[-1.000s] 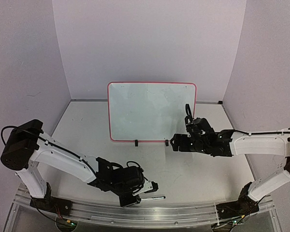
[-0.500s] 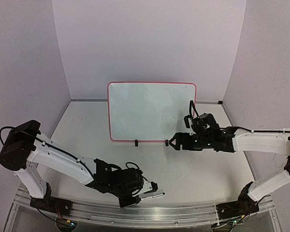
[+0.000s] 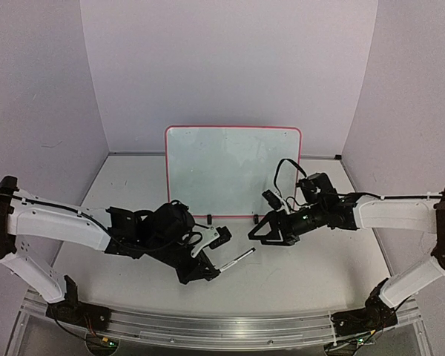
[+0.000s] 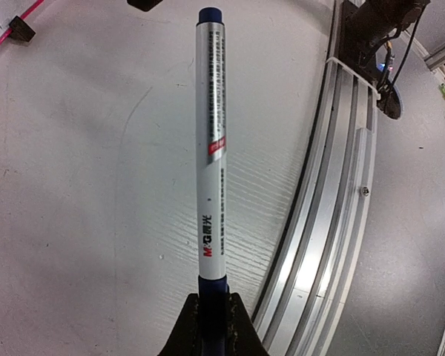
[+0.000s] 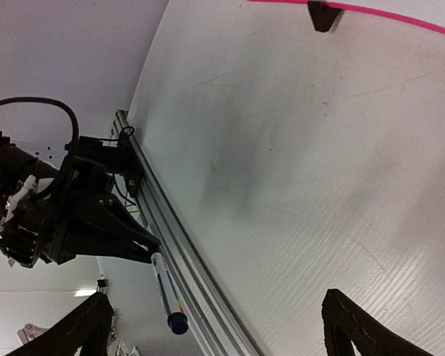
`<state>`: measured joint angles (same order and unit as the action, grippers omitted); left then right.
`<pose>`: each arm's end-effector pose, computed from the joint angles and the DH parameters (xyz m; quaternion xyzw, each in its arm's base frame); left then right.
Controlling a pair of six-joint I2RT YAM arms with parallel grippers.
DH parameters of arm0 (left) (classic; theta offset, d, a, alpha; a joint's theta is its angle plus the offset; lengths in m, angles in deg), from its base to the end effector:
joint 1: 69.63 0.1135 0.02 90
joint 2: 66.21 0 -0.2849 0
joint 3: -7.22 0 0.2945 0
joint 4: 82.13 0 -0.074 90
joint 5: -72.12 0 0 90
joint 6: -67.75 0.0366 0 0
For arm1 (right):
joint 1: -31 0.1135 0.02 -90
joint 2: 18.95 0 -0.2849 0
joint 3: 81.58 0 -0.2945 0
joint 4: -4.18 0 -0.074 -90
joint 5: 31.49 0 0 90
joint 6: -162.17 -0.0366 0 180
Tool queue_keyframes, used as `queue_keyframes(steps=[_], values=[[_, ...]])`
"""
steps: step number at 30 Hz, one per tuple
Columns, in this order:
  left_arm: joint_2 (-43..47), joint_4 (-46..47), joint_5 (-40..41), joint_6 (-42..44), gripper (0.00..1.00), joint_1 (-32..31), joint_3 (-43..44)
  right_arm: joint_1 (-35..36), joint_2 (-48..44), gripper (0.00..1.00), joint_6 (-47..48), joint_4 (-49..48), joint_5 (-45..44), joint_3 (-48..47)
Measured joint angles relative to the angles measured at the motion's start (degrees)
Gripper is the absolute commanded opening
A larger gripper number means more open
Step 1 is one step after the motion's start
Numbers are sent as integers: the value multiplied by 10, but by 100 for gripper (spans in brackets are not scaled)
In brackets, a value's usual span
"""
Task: Write a sentence on the whiteboard
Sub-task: Pass from the left arm to the right
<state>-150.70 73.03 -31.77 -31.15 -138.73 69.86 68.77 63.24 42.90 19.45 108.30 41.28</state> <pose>0.1135 -0.3218 0.2078 0.5013 0.7758 -0.3179 0.2140 0.2378 0.2196 0.2079 -0.2374 0.8078 0.5289 0.1067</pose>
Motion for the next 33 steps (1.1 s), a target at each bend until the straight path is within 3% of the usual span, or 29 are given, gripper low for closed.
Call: queue_keyframes(steps=[12, 33], values=[[-9, -5, -100, -1, 0, 10, 35, 87, 71, 72, -14, -5, 93, -42], [-28, -14, -134, -2, 0, 22, 35, 123, 83, 61, -26, -6, 127, -58]])
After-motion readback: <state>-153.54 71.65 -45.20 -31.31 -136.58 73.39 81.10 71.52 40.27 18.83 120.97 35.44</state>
